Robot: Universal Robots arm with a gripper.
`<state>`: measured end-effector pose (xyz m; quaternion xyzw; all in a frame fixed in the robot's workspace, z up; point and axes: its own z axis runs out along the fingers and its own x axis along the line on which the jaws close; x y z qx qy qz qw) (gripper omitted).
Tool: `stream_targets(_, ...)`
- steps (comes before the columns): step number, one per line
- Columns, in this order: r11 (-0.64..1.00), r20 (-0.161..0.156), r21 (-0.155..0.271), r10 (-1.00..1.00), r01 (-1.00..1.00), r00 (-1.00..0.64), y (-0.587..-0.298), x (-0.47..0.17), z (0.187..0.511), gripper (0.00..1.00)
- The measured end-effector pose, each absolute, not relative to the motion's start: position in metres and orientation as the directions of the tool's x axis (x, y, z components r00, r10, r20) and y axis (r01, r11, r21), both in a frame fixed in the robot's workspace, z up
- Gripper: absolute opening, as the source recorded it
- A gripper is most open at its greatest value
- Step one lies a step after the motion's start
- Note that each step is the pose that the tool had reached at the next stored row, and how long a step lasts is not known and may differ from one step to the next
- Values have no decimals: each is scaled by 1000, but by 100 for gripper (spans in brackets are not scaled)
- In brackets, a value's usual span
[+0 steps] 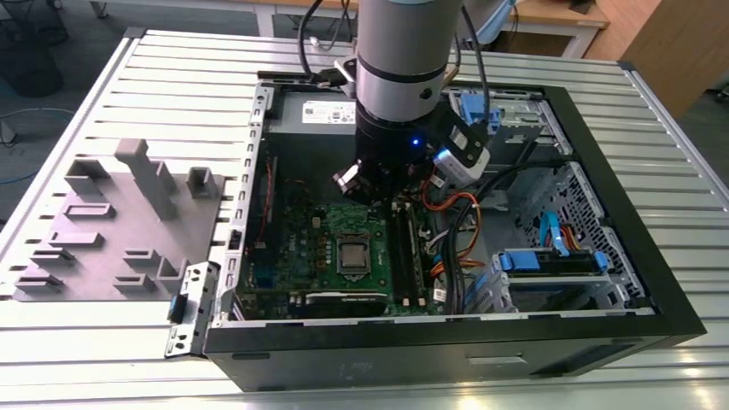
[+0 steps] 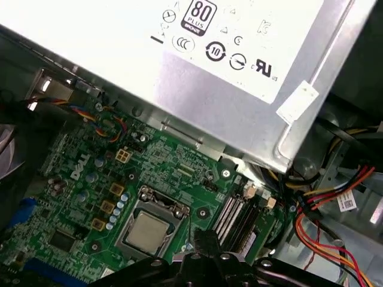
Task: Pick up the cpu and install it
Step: 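Install the first cpu locking lever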
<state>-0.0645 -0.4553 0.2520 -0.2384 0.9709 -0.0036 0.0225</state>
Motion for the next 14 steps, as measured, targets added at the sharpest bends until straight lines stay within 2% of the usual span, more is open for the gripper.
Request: stream_targets(14, 862, -41, -19, -507, -507, -861, -453, -72, 242, 11)
